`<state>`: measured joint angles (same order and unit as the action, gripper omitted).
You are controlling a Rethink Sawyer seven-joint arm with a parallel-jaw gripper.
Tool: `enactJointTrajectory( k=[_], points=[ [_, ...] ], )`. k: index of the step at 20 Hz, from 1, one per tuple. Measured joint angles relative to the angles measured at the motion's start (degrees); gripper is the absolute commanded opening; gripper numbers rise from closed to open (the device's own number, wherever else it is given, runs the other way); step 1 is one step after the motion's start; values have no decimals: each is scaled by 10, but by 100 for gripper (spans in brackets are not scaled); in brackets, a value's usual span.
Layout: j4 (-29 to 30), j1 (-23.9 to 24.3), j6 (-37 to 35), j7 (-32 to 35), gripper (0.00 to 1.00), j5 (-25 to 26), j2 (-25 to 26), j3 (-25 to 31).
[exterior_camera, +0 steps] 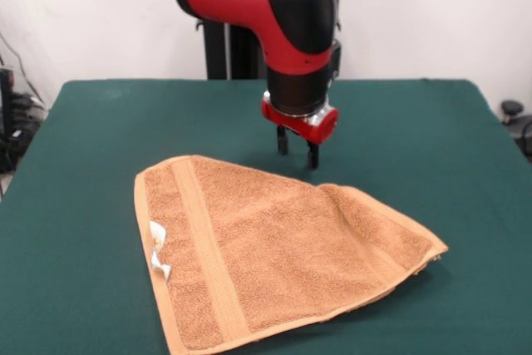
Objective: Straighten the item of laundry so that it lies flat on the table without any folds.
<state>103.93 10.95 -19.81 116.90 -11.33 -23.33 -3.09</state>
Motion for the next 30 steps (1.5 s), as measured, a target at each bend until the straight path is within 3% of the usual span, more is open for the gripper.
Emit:
enactJointTrajectory(
  k=[12,25,30],
  points=[
    [-36,-27,-53,0,100,-22,8,-21],
    [-81,-56,-142,0,100,-25,-52,-32],
    [-114,-56,-141,0,100,-26,-44,-40]
  ],
)
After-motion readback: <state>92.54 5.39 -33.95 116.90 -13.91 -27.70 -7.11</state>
